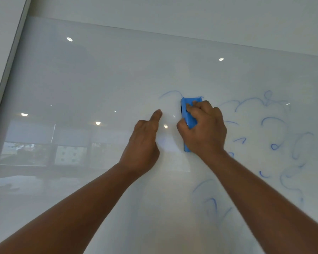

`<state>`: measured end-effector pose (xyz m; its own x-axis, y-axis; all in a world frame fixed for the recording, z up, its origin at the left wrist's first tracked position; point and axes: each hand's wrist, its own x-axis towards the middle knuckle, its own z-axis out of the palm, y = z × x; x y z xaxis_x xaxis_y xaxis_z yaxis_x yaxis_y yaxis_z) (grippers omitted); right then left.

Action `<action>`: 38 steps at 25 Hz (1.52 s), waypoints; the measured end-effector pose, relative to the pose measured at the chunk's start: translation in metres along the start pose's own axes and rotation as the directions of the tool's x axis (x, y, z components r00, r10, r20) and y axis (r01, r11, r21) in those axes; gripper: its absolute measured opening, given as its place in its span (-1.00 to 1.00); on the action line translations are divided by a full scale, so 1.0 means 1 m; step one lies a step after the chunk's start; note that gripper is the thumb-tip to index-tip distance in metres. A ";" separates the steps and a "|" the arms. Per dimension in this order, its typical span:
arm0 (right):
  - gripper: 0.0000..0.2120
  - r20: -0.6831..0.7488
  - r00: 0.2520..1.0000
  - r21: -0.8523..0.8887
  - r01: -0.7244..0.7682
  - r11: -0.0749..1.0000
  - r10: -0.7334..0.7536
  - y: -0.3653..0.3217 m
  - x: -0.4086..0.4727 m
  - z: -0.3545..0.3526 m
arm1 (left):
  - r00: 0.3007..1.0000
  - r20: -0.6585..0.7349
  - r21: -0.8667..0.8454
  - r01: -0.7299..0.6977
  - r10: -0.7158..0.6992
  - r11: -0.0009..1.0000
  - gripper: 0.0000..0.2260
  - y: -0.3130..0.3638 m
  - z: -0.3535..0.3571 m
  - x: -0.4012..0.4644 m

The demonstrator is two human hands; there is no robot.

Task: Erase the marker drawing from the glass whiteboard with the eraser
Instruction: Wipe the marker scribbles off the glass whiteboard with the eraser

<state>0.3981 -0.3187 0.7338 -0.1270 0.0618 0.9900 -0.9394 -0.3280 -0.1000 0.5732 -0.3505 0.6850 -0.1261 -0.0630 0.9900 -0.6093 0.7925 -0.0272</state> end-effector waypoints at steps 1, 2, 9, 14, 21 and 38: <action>-0.59 -0.027 0.998 -0.002 -0.053 0.999 0.053 -0.009 -0.003 0.003 | 1.000 -0.013 -0.004 0.016 -0.016 1.000 -0.28 0.002 0.005 0.002; -0.59 -0.033 0.999 -0.018 -0.011 1.000 0.011 -0.015 -0.017 0.008 | 0.998 -0.034 -0.009 0.043 -0.043 0.999 -0.29 0.004 0.010 0.003; -0.59 -0.028 0.996 -0.012 -0.081 0.997 0.080 0.019 0.004 -0.013 | 0.981 -0.157 0.013 0.114 -0.111 0.993 -0.26 0.002 0.021 -0.004; -0.57 0.045 0.959 -0.016 0.282 0.959 -0.281 0.019 -0.030 -0.004 | 0.972 -0.230 0.056 0.049 -0.035 0.997 -0.27 0.001 0.018 -0.004; -0.55 0.063 0.968 -0.006 0.242 0.970 -0.241 -0.007 0.008 0.015 | 0.948 -0.306 -0.052 0.071 -0.083 0.996 -0.33 0.000 0.019 -0.001; -0.58 0.152 0.912 0.035 0.379 0.925 -0.380 -0.024 0.013 0.018 | 0.953 -0.231 -0.177 0.157 -0.196 0.972 -0.31 -0.009 -0.006 0.013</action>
<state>0.4249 -0.3267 0.7511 0.2895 0.0375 0.9564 -0.9057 -0.3126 0.2864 0.5814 -0.3551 0.6994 0.1802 -0.0755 0.9807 -0.4730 0.8676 0.1537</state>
